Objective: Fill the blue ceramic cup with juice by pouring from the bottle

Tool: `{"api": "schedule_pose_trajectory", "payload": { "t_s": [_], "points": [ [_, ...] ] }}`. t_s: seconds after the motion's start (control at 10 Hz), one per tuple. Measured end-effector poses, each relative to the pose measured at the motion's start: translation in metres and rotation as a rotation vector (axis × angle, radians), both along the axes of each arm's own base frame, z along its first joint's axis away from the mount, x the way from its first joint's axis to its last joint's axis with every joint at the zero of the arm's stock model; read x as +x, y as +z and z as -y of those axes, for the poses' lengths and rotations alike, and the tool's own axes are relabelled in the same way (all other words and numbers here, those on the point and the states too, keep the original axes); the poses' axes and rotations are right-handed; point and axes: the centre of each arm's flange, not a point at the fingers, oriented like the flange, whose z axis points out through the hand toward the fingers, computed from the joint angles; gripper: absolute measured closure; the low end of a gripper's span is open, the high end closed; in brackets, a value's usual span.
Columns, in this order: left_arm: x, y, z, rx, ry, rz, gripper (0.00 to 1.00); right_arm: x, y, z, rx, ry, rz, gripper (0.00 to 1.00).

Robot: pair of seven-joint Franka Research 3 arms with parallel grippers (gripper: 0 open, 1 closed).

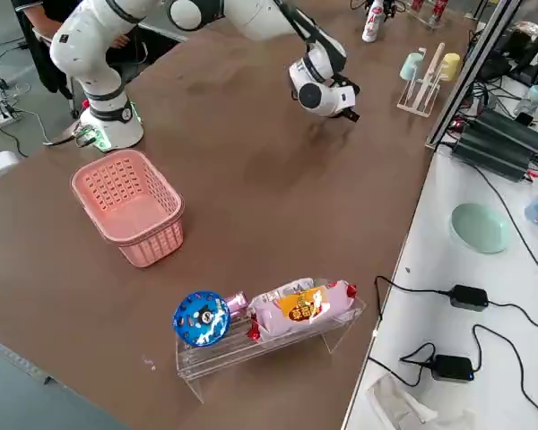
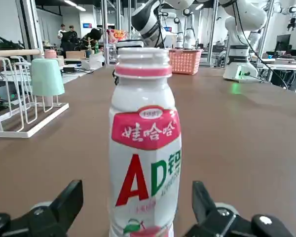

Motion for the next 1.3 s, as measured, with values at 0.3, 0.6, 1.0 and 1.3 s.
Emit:
{"api": "schedule_pose_trajectory", "payload": {
  "t_s": [0.3,0.6,1.0,1.3],
  "points": [
    [0.003,-0.005,0.01,-0.004,-0.008,-0.014,0.02,-0.005,-0.007,-0.009,0.001,0.008,-0.006,0.0],
    [-0.008,-0.022,0.023,-0.037,-0.015,-0.05,0.02,-0.011,-0.015,-0.015,-0.005,0.019,-0.016,0.0],
    [-0.01,-0.026,0.034,-0.058,-0.024,-0.061,0.07,-0.021,-0.02,-0.027,-0.007,0.037,-0.024,0.0],
    [-0.009,-0.026,0.039,-0.066,-0.03,-0.058,0.16,-0.026,-0.022,-0.033,-0.006,0.046,-0.029,0.0]
  ]
}}
